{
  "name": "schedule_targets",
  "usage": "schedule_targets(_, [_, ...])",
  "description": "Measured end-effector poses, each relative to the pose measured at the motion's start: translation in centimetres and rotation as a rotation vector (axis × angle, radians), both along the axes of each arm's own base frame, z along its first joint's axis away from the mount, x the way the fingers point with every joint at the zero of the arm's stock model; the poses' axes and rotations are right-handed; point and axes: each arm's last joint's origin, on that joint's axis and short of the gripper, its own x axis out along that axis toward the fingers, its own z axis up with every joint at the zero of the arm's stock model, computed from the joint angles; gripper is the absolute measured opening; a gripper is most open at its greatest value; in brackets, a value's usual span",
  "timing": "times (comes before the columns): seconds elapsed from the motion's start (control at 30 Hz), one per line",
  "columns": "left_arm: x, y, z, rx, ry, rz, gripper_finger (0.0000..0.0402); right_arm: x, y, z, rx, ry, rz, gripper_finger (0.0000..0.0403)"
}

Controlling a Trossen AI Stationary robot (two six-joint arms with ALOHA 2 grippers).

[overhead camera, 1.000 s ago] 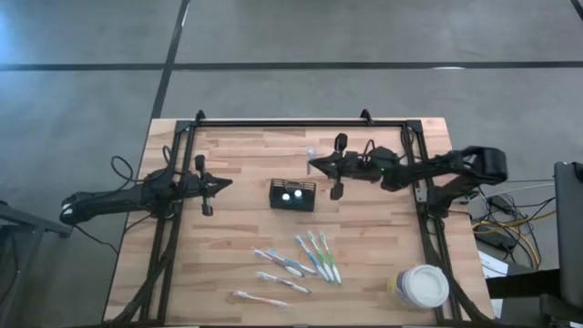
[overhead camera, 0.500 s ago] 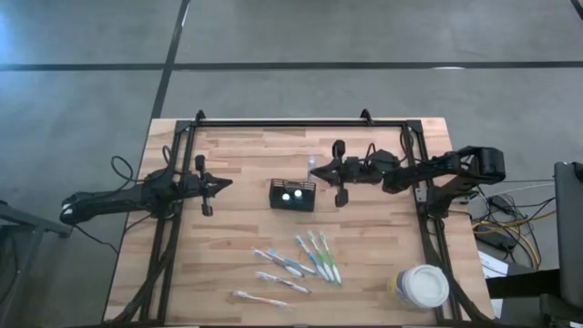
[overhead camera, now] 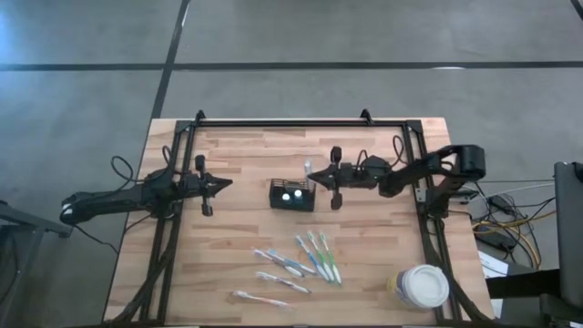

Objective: Pick & Place toothbrushing station
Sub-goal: Put the right blue toothbrush into the wire organizer

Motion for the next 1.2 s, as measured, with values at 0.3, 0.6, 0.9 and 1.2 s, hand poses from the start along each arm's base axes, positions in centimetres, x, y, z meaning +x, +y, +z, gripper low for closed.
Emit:
schedule_targets(0.3, [0.0,0.0,0.0,0.000,0.001,0.000,0.0012,0.7,-0.3,-3.1,0.027,0.036,-0.046,0.0008])
schedule_targets(0.6, [0.0,0.0,0.0,0.000,0.002,0.000,0.0012,0.9,-0.2,-4.9,0.036,0.070,-0.044,0.0008])
schedule_targets(0.9, [0.0,0.0,0.0,0.000,0.001,0.000,0.0012,1.0,0.0,-5.6,0.037,0.092,-0.037,0.0008])
schedule_targets(1.2, [0.0,0.0,0.0,-0.001,0.001,0.000,0.0012,1.0,0.1,-5.0,0.023,0.077,-0.036,0.0039])
